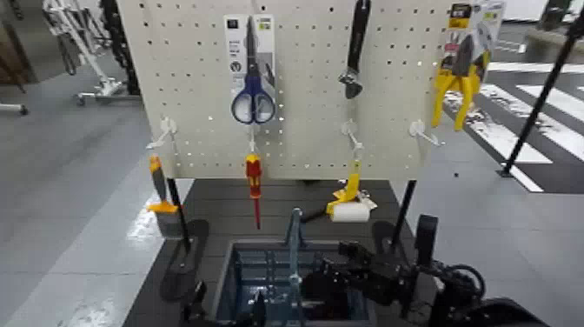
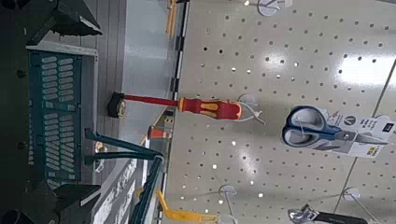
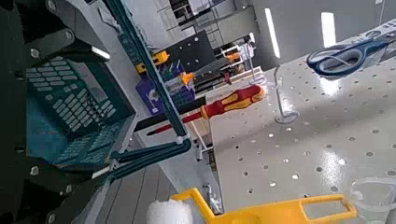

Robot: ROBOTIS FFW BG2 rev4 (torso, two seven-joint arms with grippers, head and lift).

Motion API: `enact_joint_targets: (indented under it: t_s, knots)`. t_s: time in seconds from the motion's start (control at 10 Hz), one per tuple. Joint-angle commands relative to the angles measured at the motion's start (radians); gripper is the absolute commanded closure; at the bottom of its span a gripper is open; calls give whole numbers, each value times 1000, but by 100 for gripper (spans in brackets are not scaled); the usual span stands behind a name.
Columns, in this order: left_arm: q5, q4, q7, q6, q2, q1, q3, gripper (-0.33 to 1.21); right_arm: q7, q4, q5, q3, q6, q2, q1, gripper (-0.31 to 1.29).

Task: Put the red colored gloves into the crate.

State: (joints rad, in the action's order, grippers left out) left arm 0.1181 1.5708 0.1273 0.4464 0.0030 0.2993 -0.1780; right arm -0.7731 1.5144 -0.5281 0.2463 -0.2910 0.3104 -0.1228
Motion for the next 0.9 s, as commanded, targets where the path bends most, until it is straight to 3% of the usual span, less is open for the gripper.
enact_joint_targets:
  t_s: [0.1, 0.4, 0.6, 0.9]
  knots:
    - [0, 0, 0, 0, -81, 1, -1, 11, 2, 6, 0, -6, 6, 1, 5, -9]
    - [0, 0, 0, 0, -81, 1, -1, 11, 38, 47, 11, -24, 29, 6, 37, -9]
    - [0, 0, 0, 0, -81, 1, -1, 11, 161, 150, 97, -71, 89, 6, 118, -7]
    - [0, 3, 0, 0, -81, 4, 2, 11, 393, 287, 155, -134, 231, -11, 311, -3]
